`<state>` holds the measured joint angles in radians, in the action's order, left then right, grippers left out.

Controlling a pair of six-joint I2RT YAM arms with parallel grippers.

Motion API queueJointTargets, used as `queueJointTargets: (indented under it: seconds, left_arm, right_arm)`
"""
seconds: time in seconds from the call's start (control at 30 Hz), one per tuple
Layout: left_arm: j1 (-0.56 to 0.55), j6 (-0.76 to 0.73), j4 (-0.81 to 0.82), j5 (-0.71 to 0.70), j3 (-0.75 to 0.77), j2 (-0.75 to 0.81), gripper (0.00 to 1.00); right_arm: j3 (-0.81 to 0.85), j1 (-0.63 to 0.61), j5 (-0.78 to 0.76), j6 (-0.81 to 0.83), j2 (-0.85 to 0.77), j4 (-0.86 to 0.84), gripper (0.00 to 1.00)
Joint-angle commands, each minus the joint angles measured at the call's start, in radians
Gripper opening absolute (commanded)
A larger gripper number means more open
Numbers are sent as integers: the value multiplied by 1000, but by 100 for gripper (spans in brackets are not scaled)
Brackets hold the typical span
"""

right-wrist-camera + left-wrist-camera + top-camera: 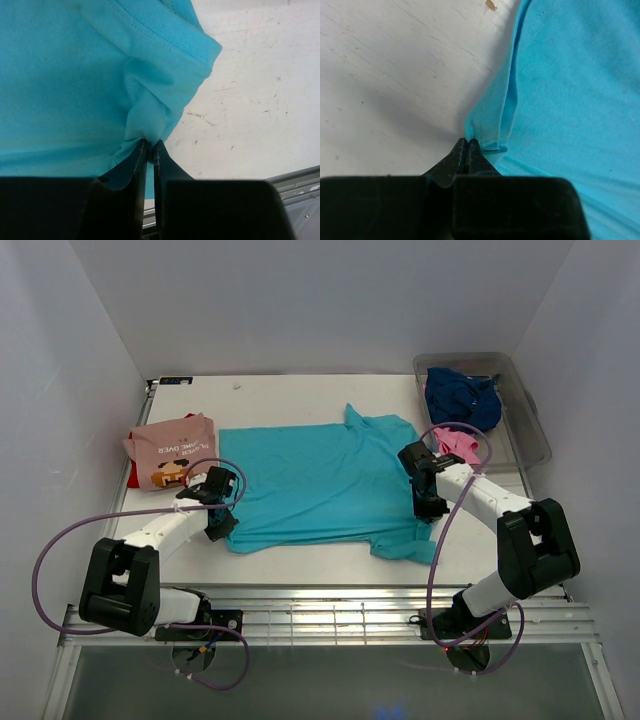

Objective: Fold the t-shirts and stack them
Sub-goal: Flatten out the tshirt

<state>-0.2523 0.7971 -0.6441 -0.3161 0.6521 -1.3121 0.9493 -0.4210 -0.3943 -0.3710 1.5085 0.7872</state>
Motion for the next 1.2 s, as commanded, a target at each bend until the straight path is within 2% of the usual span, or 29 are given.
queueJointTargets:
  seconds: [0.0,0.27,0.47,0.57,1.03,1.13,1.17]
  left_arm:
    - [27,8,-92,-132,38,-10,0]
    - [82,-55,-71,-95,64,-64,0]
    - [88,-62,-69,-80,67,-95,0]
    - [108,-73,-66,-77,73,-87,0]
    - [151,-150,-63,-38,135,-127,0]
    - [151,-156,-46,15,142,-110,0]
    - [151,-157,-39,32,147,-98,0]
  right_arm:
    - [48,21,-144,10,-18,83,8]
    - [46,57,-160,30,19,90,10]
    - [37,65,-141,43,42,95,22]
    - [37,77,-159,34,53,103,24]
    - [52,111,-101,47,133,95,25]
    - [86,102,-23,87,26,73,36]
    - [104,99,18,101,-31,66,45]
